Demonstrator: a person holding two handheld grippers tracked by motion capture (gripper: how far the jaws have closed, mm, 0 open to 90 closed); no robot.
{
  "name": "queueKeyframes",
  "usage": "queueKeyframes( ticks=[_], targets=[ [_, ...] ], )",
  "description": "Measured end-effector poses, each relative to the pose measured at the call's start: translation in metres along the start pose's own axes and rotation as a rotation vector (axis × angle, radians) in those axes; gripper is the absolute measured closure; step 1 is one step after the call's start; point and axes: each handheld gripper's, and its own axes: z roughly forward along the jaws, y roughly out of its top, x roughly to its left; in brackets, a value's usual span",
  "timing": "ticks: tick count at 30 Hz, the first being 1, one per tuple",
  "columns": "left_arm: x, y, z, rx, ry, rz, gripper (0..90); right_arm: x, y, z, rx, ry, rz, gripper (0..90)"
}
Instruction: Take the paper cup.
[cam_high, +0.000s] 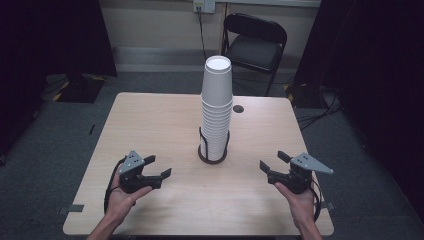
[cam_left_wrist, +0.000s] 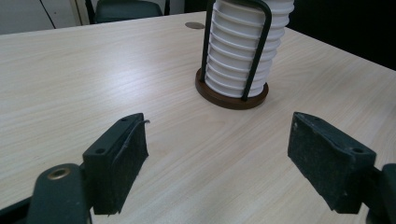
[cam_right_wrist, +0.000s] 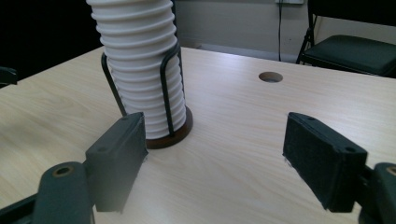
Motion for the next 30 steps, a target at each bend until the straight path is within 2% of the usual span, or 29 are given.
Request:
queueKeyframes(
  ticks=[7,10,11,24,30],
  targets=[
    [0.0,0.0,0.0,0.001,-0.002,0.001,20.2,0.007,0.01,0.005,-0.007,0.054,-0.018,17.9],
    [0.0,0.0,0.002,0.004,-0.003,0.005,20.2,0.007,0.012,0.005,-0.002,0.059,-0.016,17.8],
    [0.0,0.0,0.002,0.007,-0.002,0.003,20.2,0.008,0.017,0.005,-0.017,0.061,-0.023,17.8],
    [-0.001,0.001,0.003,0.004,-0.015,0.019,20.5,0.012,0.046,0.014,-0.047,0.098,-0.039,16.9],
    [-0.002,0.001,0.003,0.006,-0.017,0.026,20.8,0.014,0.054,0.017,-0.061,0.105,-0.039,16.8]
  ],
)
